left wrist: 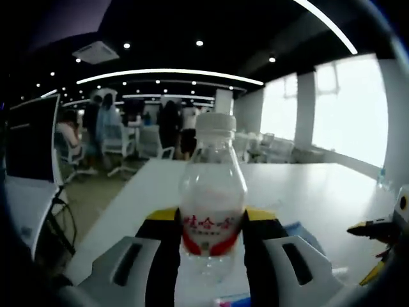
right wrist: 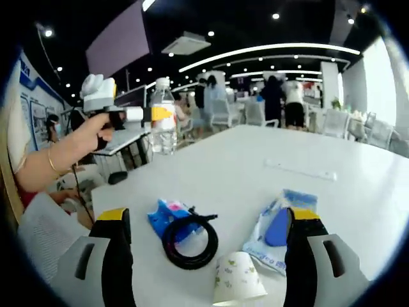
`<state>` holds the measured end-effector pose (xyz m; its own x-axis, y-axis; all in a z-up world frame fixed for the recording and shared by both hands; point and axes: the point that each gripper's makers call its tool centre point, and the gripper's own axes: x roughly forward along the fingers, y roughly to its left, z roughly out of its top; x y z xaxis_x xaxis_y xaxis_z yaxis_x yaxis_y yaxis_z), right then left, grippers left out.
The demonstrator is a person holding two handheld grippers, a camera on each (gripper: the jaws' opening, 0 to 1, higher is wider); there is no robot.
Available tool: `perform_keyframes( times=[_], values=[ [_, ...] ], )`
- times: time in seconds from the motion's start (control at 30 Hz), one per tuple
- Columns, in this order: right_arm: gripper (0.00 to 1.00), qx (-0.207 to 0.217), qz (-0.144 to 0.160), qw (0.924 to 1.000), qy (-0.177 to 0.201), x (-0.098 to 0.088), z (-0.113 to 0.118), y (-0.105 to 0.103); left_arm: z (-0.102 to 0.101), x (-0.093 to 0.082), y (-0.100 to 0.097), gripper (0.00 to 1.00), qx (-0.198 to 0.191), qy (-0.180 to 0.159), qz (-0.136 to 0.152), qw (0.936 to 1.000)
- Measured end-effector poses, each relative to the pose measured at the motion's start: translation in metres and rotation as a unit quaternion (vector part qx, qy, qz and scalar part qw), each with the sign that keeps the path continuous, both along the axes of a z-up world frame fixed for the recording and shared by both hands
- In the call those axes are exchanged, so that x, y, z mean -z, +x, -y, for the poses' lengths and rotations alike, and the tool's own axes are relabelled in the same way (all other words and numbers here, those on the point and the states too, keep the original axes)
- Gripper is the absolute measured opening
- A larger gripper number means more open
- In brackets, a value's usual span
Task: Arrange the tabletop items into an orderly group along one side of the table until the central work area is clear of visible clutter.
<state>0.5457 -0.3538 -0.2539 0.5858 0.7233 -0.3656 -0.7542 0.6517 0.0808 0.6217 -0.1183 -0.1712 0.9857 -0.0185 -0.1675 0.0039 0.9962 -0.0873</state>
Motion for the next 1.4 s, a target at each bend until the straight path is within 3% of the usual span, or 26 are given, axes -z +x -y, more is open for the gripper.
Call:
perform_keyframes(
  times=[0.17, 0.4, 0.67, 1.03, 1.27, 1.33, 1.4],
  values=[
    [1.0, 0.0, -0.016, 0.9997, -0.017, 0.014, 0.003, 0.0, -0.005, 0.026, 0.02, 0.35, -0.005, -0.003, -0.03, 0.9995],
    [1.0, 0.006, -0.031, 0.9987, -0.04, 0.029, 0.011, 0.001, -0.003, 0.049, 0.045, 0.35, 0.001, 0.014, -0.042, 0.999],
    [1.0, 0.011, -0.047, 0.9978, -0.044, 0.04, 0.014, 0.001, -0.011, 0.069, 0.07, 0.35, -0.009, 0.012, -0.034, 0.9993],
    [0.99, 0.015, -0.056, 0.9968, -0.055, 0.046, 0.016, 0.002, -0.036, 0.094, 0.089, 0.35, -0.037, 0.01, -0.027, 0.9989],
    [1.0, 0.023, -0.065, 0.9956, -0.063, 0.052, 0.022, 0.003, -0.042, 0.109, 0.097, 0.35, -0.044, 0.018, -0.033, 0.9983],
    [1.0, 0.026, -0.069, 0.9956, -0.059, 0.052, 0.022, 0.004, -0.042, 0.114, 0.098, 0.35, -0.046, 0.019, -0.037, 0.9981],
    [1.0, 0.024, -0.091, 0.9949, -0.036, 0.052, 0.019, 0.001, -0.041, 0.119, 0.099, 0.35, -0.045, 0.018, -0.039, 0.9981]
  ],
)
